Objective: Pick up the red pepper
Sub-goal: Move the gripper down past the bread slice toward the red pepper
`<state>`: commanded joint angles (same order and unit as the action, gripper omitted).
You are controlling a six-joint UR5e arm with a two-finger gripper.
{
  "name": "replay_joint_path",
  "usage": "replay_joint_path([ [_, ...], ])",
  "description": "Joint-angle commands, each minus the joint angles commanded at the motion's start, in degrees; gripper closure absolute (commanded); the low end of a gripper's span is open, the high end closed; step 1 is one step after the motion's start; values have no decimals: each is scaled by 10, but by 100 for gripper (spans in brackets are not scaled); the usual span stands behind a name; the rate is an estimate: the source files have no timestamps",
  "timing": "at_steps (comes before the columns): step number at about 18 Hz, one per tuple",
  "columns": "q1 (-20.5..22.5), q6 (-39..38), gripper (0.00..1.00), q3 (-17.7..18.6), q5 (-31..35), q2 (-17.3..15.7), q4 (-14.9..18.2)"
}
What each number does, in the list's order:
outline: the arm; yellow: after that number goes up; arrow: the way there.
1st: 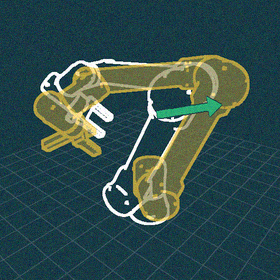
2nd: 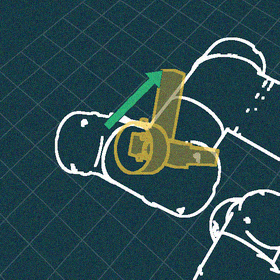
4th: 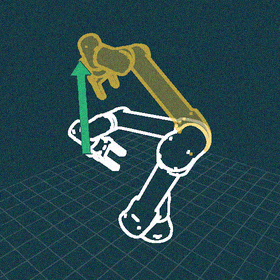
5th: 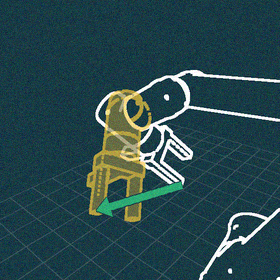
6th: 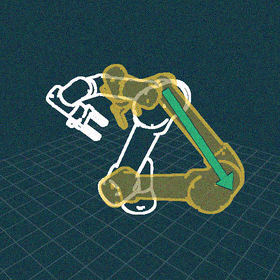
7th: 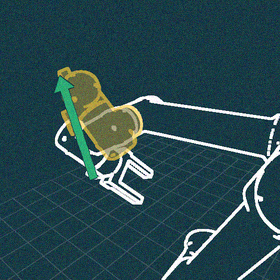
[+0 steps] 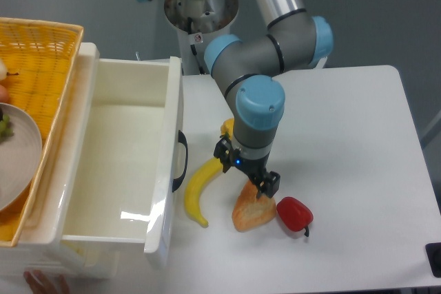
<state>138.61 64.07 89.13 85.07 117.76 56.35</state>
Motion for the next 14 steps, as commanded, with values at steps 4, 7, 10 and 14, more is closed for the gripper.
replay_joint_path([
  [4,-1,26,0,-26,4,33,-1],
  [7,6,22,0,-33,23,35,0],
  [10,19,-51,0,-33,23,29,2],
  [14,22,-193,0,-38,25,31,1],
])
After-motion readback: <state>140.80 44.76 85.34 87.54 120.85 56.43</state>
